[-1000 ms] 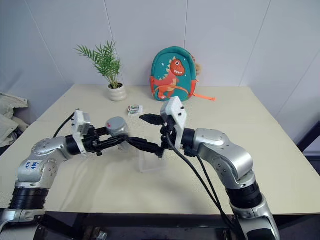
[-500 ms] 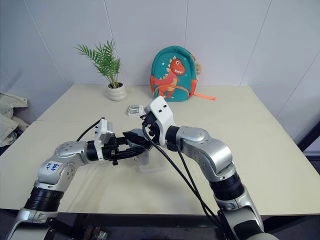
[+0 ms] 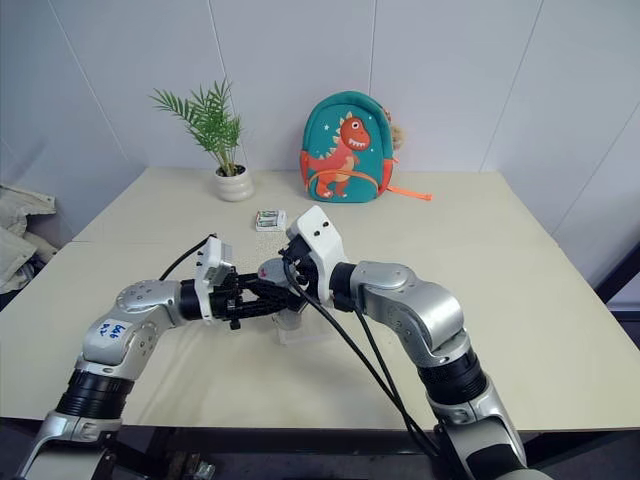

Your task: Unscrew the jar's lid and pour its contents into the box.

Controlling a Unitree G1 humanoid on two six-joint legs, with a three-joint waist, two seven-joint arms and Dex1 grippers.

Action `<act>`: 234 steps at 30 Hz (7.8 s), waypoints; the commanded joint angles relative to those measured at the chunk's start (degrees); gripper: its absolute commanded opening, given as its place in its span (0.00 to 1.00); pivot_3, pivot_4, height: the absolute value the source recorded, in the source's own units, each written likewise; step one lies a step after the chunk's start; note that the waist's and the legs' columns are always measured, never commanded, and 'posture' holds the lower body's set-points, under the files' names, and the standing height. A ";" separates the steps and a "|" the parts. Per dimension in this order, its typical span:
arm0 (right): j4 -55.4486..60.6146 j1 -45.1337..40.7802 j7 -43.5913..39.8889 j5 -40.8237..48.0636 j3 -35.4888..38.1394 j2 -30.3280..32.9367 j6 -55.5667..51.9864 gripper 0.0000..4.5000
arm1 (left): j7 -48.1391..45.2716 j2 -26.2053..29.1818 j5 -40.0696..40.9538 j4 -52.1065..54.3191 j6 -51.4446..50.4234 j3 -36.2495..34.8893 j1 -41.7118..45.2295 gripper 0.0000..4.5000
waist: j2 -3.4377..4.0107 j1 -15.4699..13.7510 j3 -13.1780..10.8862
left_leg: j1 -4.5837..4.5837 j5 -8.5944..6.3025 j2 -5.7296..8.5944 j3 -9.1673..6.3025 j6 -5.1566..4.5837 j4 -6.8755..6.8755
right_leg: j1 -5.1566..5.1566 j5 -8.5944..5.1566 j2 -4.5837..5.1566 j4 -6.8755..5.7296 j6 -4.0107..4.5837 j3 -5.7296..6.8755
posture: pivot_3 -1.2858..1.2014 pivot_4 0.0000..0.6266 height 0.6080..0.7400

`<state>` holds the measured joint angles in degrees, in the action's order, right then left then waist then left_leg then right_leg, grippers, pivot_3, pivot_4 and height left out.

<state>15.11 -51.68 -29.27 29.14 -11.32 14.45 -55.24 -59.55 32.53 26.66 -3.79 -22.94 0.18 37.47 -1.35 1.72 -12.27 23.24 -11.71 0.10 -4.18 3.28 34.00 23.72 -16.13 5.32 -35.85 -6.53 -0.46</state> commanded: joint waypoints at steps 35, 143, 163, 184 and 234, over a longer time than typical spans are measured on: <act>-7.83 -2.48 -41.30 6.39 1.18 7.04 21.21 0.58 | -10.76 1.33 9.01 10.56 -4.75 -0.76 -2.73 0.46 | -0.01 0.01 -0.01 | -0.02 -0.01 0.00 0.01 -0.02 -0.03 | -0.05 0.00 -0.02 0.10 -0.01 0.01 | 0.52 0.24 1.00; -12.47 0.69 -26.43 10.04 14.75 16.99 8.24 0.98 | 1.60 -2.07 6.98 11.47 1.84 -5.74 -7.52 0.46 | 0.00 -0.13 -0.02 | 0.02 -0.07 -0.01 0.05 0.02 0.01 | -0.05 0.01 -0.02 0.19 -0.02 -0.01 | 0.52 0.24 1.00; -7.42 -4.20 -23.04 0.41 -0.31 5.77 16.32 0.98 | 0.85 -1.98 6.48 10.63 -0.21 -4.66 -6.13 0.46 | 0.00 -0.12 -0.01 | 0.02 -0.07 -0.01 0.04 0.02 0.02 | -0.05 0.01 -0.01 0.19 -0.03 -0.01 | 0.52 0.24 1.00; -10.47 -3.51 -25.60 5.03 6.03 9.54 11.66 0.98 | 0.99 -2.34 6.59 10.87 0.14 -4.66 -6.64 0.46 | 0.00 -0.11 -0.02 | 0.02 -0.07 -0.01 0.04 0.02 0.02 | -0.05 0.01 -0.02 0.19 -0.03 -0.01 | 0.52 0.24 1.00; -10.13 -5.82 -24.41 3.47 -0.06 3.17 12.82 0.98 | 1.16 -2.44 6.45 10.72 0.38 -4.61 -6.35 0.46 | 0.00 -0.11 -0.02 | 0.02 -0.07 -0.01 0.04 0.02 0.03 | -0.04 0.01 -0.02 0.16 -0.03 -0.01 | 0.52 0.24 1.00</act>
<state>4.13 -56.76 -53.84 32.98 -11.88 18.14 -44.04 -58.34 29.98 32.13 5.77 -23.17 -3.49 30.49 -1.34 1.61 -12.28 23.26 -11.78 0.09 -4.14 3.30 34.03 23.68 -16.12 5.30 -35.69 -6.56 -0.47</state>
